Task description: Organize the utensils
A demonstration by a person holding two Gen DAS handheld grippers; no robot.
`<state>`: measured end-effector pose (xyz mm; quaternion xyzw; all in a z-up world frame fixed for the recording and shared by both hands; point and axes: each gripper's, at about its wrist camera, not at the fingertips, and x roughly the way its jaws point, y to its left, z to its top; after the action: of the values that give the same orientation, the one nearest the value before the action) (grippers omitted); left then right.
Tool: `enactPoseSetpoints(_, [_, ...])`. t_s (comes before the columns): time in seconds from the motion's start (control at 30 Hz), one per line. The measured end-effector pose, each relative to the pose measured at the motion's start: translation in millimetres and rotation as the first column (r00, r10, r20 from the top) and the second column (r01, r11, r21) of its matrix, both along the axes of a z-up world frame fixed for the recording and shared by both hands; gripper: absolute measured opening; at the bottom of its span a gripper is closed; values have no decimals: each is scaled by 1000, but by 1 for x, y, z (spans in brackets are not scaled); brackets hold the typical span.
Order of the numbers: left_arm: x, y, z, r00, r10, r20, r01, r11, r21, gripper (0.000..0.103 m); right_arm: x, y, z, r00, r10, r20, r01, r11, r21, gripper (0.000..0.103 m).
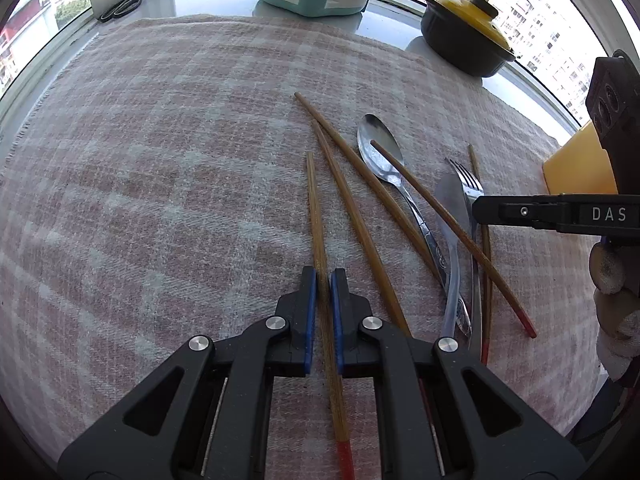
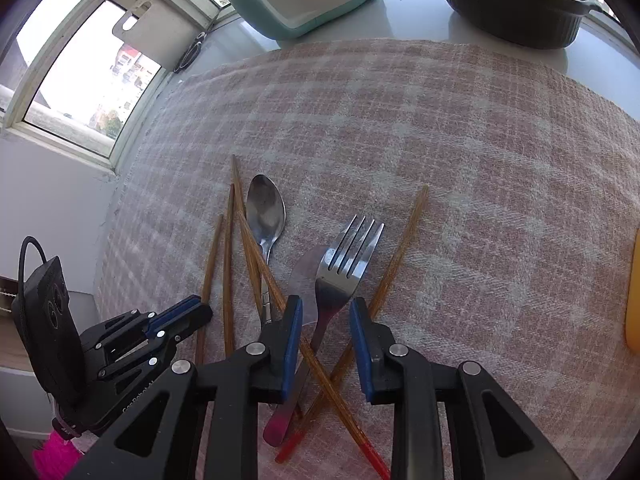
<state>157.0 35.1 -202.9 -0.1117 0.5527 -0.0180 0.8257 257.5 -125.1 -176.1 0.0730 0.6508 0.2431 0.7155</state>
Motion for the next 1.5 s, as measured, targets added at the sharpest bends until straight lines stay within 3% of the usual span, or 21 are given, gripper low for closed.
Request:
enactPoseSetpoints(0.17, [-1, 2, 0, 1000, 1, -1, -1, 1000, -4, 6, 6, 2, -5, 1000, -15, -24, 15, 1000, 3, 27])
enactPoseSetpoints(0.4, [0, 2, 0, 1000, -1, -5, 1, 1000, -7, 6, 12, 23, -6, 999, 33, 1, -33, 994, -100, 30])
enactPoseSetpoints(0.6, [6, 1, 0, 1000, 14, -16, -14, 1000, -1, 6, 10, 37, -4, 995, 96, 37, -87, 976, -198, 24])
enactPoseSetpoints(0.77, [11, -2, 0, 1000, -6, 1, 6, 1000, 22, 6, 8, 31, -2, 995, 82, 53, -71, 981, -181, 23])
enactPoseSetpoints(1.23, [-11, 20, 31, 993, 83, 82, -76, 993, -88, 4, -19, 7, 24, 981, 77, 179, -57, 992, -114, 21])
enactPoseSetpoints(1.5, [-15, 18, 45, 990, 89, 108, -79, 993, -89, 4, -23, 5, 56, 954, 75, 291, -51, 995, -89, 20])
